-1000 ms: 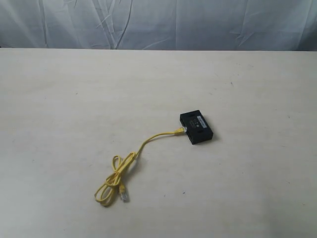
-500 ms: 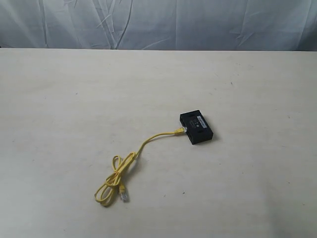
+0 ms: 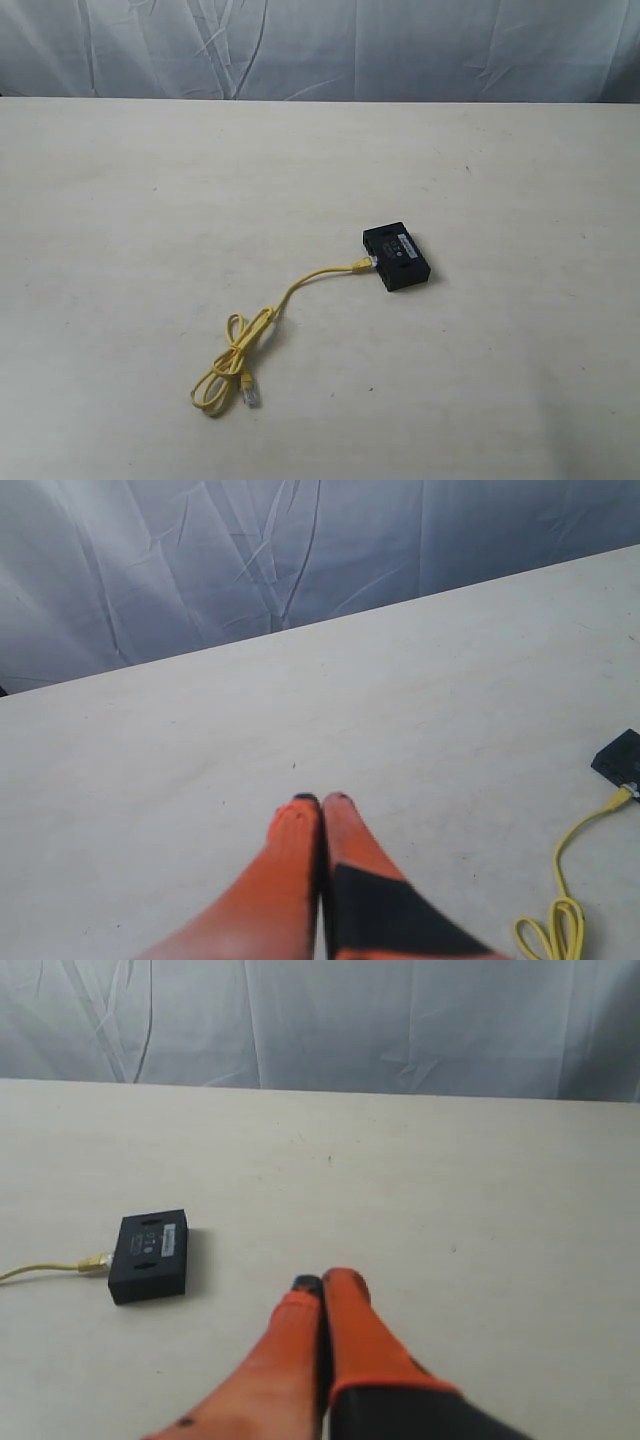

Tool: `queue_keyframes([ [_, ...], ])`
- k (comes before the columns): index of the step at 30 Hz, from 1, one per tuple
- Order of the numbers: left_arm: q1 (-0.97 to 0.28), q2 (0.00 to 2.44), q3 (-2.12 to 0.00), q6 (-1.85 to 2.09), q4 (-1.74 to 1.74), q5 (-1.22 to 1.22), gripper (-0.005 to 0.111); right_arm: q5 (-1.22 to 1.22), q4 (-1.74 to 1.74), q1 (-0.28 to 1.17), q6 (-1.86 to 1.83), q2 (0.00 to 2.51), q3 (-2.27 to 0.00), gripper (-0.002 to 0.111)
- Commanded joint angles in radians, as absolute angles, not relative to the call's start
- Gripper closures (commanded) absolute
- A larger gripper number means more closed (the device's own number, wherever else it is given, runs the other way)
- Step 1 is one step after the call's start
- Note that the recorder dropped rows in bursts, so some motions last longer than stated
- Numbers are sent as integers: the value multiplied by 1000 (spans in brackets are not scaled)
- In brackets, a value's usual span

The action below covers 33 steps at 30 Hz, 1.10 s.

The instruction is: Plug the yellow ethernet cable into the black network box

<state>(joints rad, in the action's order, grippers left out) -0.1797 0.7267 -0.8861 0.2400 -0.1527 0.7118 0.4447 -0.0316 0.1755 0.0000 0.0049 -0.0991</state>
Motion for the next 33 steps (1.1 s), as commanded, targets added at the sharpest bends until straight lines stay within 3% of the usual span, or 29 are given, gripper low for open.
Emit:
queue_keyframes([
  [1,-178,720,-884,238,-153,712,107,401,-43,180,0,0,-48,109],
  [33,-178,720,-884,238,-153,710,107,359,-41,112,0,0,0,109],
])
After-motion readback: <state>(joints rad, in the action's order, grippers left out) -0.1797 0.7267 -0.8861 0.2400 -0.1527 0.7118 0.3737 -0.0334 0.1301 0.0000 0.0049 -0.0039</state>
